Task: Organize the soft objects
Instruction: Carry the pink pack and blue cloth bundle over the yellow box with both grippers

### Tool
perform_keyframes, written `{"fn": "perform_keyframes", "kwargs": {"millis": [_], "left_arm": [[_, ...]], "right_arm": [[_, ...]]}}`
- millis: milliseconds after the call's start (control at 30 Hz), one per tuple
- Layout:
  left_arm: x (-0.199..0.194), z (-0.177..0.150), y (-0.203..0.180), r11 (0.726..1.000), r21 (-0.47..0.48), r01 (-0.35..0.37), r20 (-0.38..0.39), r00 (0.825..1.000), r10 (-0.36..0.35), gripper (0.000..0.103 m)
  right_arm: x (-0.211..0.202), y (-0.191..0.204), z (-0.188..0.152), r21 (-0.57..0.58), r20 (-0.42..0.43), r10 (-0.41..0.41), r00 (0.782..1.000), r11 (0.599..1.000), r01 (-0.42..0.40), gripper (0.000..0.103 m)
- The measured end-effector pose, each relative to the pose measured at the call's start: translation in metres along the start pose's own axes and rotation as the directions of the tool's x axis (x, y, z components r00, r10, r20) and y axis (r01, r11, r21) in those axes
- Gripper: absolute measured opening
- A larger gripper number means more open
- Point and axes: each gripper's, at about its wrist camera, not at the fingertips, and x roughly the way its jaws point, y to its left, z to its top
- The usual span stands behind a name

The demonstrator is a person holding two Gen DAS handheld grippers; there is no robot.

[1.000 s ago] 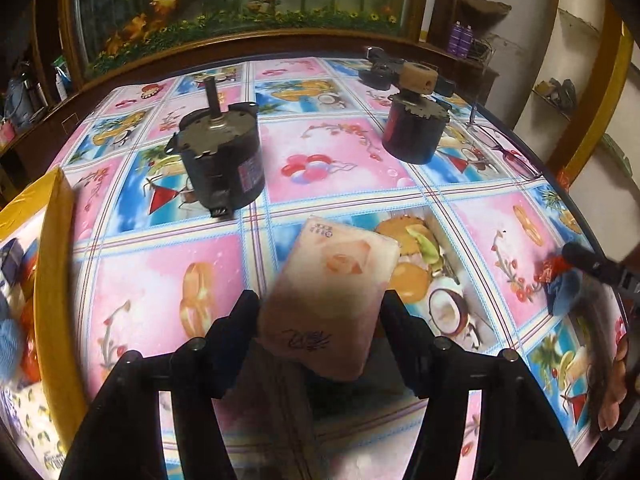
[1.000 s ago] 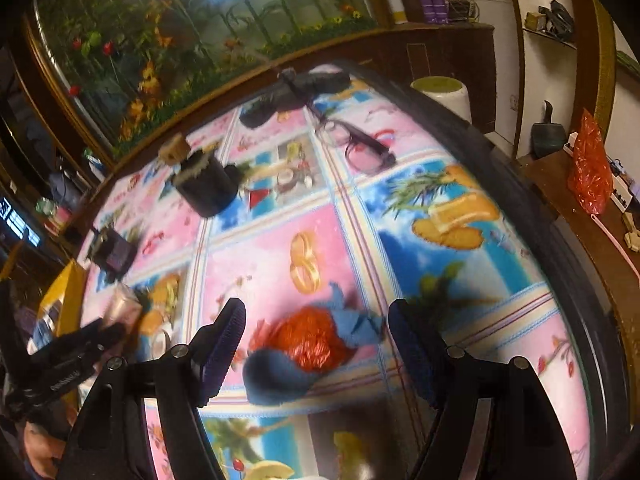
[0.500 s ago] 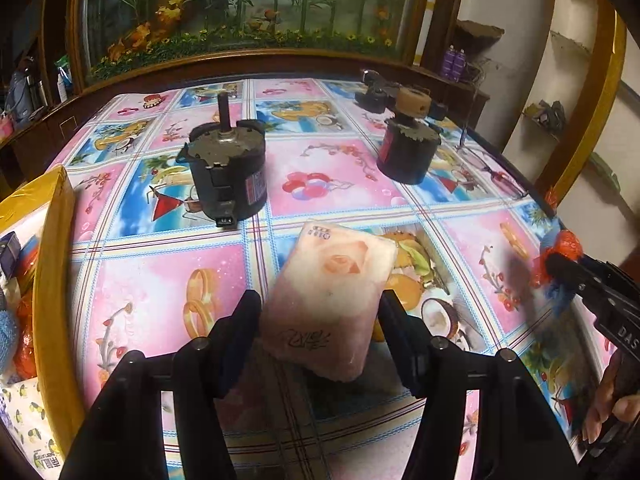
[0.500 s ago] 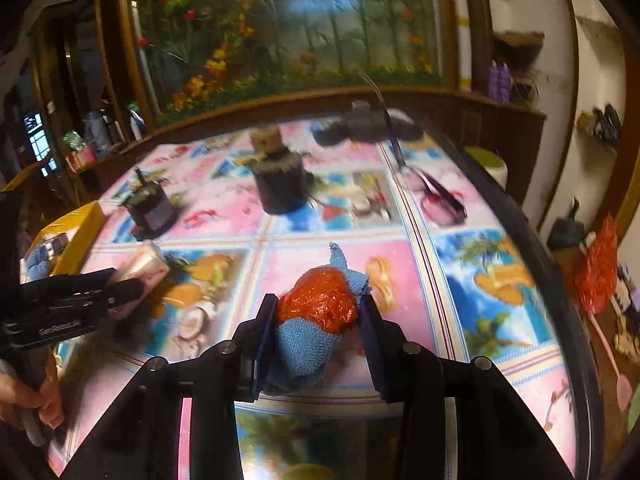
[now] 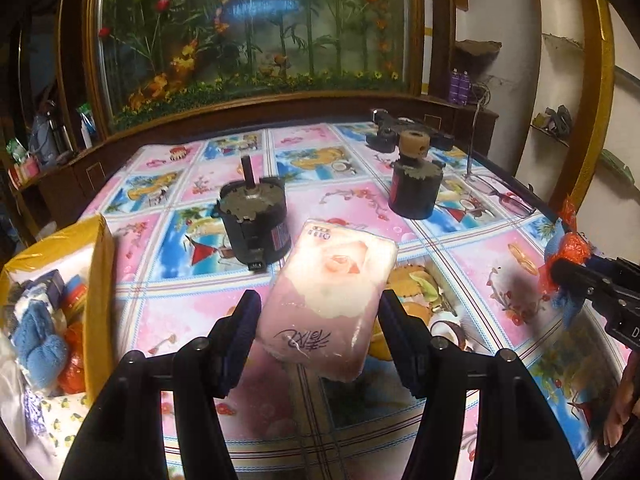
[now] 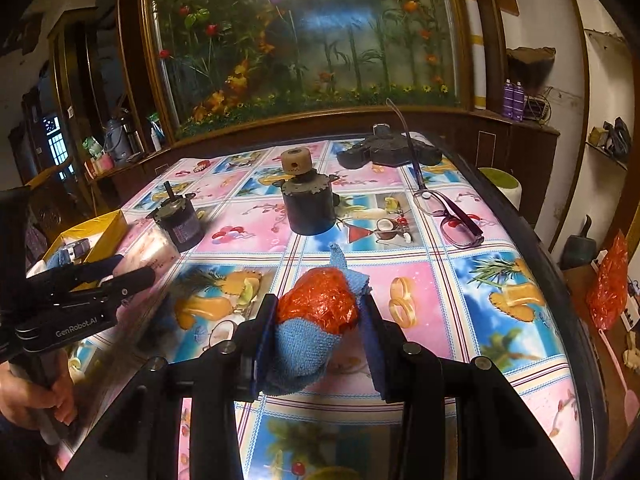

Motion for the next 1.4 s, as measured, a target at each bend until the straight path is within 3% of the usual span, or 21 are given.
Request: {"fn": "perform_keyframes", "kwargs": {"millis": [400, 1033, 1400], "left_arm": [[-0.035, -0.01, 0.007, 0.998, 0.003, -0.057, 0.095, 0.994, 0.057, 0.06], [-0.068, -0.023, 0.044, 0.992, -0.073, -0.1, 0.136, 0.985, 0.109, 0.06], [-0.093, -0.031, 0.086, 0.977, -0.148, -0.15, 0.15, 0.974, 0.172, 0.06]], "right_arm": [[0.003, 0.043, -0.003, -0.022, -0.023, 0.065, 0.998, 0.998, -0.065, 0.043], [0.012, 0.112, 0.007, -0.127, -0.055, 0.143, 0.988, 0.981, -0.149, 0.044], [0.022, 0.165, 0.013, -0.207, -0.082, 0.202, 0.976, 0.955, -0.215, 0.044]]}}
